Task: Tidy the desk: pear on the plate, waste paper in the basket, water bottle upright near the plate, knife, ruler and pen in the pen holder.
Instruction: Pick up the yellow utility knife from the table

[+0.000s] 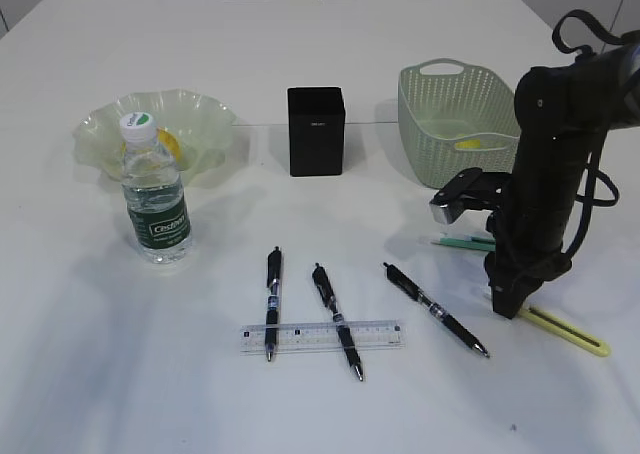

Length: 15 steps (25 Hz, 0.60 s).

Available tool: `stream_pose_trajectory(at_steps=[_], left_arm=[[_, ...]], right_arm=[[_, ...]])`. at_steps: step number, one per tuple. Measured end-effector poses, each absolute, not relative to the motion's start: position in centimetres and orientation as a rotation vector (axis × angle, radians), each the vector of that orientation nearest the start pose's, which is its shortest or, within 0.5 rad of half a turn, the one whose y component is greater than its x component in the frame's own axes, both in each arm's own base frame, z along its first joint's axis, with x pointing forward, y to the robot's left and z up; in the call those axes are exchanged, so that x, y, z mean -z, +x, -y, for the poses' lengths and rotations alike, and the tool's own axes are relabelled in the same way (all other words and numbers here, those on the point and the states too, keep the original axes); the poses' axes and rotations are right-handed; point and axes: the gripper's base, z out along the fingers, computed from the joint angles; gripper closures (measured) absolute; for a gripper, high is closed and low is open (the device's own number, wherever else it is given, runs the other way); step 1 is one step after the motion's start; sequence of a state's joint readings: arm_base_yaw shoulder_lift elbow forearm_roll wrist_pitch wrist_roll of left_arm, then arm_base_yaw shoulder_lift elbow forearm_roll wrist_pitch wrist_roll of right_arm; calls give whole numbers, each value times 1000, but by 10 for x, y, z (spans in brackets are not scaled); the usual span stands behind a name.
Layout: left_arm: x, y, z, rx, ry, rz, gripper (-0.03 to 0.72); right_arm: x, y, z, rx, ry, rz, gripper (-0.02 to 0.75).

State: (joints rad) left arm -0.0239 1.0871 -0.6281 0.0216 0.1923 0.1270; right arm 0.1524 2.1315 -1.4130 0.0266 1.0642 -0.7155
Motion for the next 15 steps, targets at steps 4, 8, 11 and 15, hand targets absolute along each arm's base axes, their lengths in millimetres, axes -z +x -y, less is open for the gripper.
stream_pose_trajectory(at_steps=[4, 8, 11, 15], left_arm=[[-272, 221, 5, -78, 181, -2127, 306], [-272, 221, 5, -78, 181, -2127, 307], [-272, 221, 5, -78, 181, -2126, 306], [-272, 222, 5, -78, 181, -2122, 306]], right_arm=[[-121, 382, -61, -89, -1348, -2962, 405], [-121, 382, -61, -89, -1349, -2962, 423], [-121, 382, -61, -86, -1348, -2963, 485], [-121, 382, -61, -86, -1348, -2963, 534]])
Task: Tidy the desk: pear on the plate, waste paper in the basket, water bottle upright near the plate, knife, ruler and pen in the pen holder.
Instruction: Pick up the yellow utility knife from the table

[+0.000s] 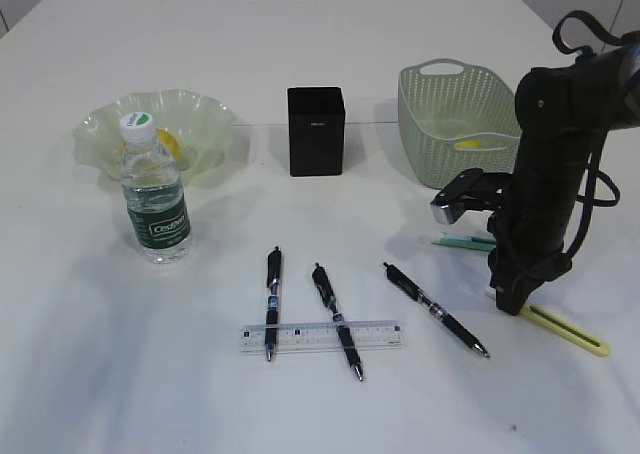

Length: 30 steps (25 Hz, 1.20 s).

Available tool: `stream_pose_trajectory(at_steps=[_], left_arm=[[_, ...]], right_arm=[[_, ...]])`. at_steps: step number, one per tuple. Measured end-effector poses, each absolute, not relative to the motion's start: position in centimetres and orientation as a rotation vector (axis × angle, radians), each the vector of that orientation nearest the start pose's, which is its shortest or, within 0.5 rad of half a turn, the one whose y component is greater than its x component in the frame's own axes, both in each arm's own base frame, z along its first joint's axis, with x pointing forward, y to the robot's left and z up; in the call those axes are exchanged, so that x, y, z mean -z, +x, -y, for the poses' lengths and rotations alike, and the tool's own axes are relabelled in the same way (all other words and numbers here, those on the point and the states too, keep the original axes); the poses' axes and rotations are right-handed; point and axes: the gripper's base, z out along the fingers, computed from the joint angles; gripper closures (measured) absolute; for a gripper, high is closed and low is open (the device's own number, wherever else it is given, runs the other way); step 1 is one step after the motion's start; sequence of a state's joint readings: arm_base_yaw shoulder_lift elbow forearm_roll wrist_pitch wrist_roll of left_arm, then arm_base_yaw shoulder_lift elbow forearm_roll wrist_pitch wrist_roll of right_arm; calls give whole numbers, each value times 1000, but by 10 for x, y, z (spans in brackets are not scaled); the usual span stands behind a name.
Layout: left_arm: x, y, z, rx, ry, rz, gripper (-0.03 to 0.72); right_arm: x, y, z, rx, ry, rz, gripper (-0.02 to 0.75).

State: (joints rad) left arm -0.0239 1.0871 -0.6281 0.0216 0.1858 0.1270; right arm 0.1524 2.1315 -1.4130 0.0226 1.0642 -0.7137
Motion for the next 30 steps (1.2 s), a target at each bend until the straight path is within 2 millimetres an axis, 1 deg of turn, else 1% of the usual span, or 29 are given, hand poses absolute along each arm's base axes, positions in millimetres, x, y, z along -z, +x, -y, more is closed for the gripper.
stream_pose_trajectory(at_steps=[15, 30], left_arm=[[-272, 222, 5, -78, 180, -2118, 306], [-273, 222, 5, -78, 180, -2114, 307]], right_arm=[[-121, 382, -63, -131, -1296, -2976, 543], [-121, 382, -62, -102, -1309, -2972, 543]])
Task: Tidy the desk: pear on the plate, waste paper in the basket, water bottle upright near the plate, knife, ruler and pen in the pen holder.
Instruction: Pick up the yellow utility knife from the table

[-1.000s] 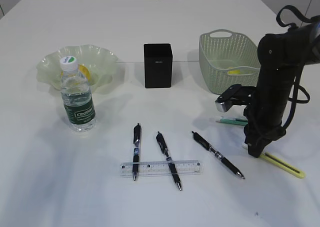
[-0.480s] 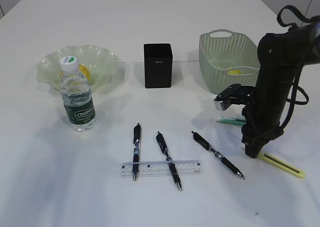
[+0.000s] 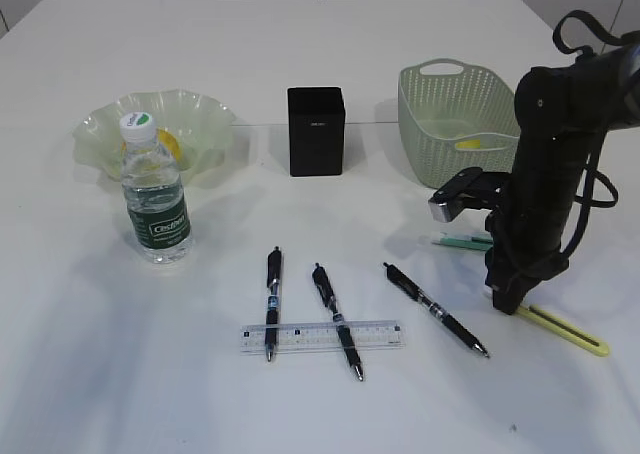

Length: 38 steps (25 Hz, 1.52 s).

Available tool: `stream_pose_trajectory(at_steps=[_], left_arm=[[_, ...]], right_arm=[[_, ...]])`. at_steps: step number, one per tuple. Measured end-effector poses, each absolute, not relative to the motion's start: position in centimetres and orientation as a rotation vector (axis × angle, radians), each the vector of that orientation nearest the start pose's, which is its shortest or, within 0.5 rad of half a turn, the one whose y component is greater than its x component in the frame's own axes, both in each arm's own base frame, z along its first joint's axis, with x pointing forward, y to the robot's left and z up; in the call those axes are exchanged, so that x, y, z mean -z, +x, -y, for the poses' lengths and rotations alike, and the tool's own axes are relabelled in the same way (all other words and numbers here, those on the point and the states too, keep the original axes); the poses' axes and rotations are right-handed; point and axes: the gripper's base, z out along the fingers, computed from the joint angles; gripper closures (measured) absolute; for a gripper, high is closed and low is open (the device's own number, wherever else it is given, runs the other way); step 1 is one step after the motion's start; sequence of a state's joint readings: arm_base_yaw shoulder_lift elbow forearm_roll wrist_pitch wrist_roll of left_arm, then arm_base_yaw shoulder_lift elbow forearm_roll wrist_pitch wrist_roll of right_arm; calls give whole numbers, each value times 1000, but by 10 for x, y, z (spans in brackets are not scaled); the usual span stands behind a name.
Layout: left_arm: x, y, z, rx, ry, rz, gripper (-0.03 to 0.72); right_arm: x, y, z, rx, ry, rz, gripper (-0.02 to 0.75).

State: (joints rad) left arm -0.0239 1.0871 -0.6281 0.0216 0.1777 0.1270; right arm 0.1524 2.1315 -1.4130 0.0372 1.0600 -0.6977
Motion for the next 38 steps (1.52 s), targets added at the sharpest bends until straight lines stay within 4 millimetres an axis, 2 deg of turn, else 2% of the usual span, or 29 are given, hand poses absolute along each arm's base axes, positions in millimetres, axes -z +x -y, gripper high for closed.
stream_pose_trajectory(at_steps=[4, 9, 21, 31, 38], left_arm=[[-273, 222, 5, -78, 180, -2114, 306], [-273, 222, 5, -78, 180, -2114, 306], [-273, 222, 5, -78, 180, -2113, 306], [-273, 222, 5, -78, 180, -2113, 306], [-273, 222, 4, -79, 178, -2113, 307]], right_arm=[[-121, 382, -62, -101, -1306, -2972, 546], [-121, 383, -62, -96, -1306, -2968, 608], [-122, 384, -62, -102, -1298, -2964, 609], [-138, 397, -69, -167, -1182, -2972, 611], [-140, 398, -74, -240, -1107, -2983, 611]])
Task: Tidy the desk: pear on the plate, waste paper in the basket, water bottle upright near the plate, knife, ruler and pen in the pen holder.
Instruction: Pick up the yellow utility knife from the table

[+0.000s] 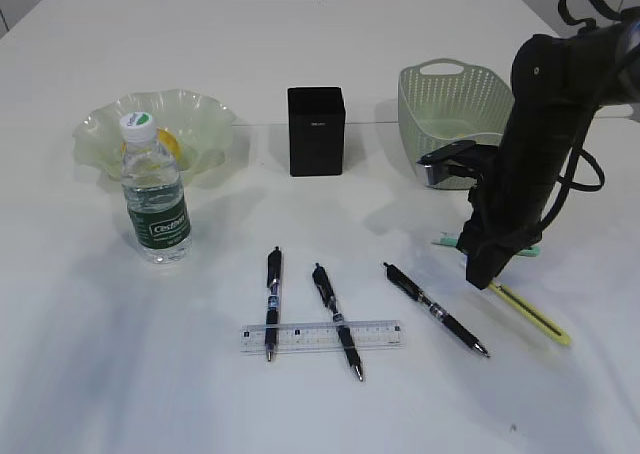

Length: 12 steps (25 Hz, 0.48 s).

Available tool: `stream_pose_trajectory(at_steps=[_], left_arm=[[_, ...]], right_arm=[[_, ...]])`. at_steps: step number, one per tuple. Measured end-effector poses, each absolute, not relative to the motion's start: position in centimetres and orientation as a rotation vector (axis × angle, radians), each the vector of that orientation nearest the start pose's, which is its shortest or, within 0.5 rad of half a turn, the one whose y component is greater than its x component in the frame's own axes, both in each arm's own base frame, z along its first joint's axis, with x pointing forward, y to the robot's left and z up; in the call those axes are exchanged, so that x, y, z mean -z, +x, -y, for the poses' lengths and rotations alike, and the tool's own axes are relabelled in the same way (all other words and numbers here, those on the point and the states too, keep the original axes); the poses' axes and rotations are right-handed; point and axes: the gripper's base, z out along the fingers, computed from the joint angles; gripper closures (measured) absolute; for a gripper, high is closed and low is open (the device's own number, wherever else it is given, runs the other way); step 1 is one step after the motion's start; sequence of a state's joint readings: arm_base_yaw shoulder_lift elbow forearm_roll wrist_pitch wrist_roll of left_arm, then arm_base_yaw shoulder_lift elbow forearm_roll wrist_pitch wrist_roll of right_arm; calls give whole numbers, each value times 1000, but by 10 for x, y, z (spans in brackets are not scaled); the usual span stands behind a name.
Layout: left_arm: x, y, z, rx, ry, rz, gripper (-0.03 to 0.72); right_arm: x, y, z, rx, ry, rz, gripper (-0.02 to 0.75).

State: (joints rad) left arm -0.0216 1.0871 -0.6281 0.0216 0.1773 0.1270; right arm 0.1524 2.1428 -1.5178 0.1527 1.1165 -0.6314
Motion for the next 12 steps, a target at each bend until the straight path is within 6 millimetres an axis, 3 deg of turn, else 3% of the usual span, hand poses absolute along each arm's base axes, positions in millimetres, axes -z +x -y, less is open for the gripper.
stream_pose_trajectory(at_steps=[12], left_arm=[[-273, 222, 4, -78, 176, -2114, 307]], right_arm=[[-152, 406, -83, -368, -1021, -2943, 611]])
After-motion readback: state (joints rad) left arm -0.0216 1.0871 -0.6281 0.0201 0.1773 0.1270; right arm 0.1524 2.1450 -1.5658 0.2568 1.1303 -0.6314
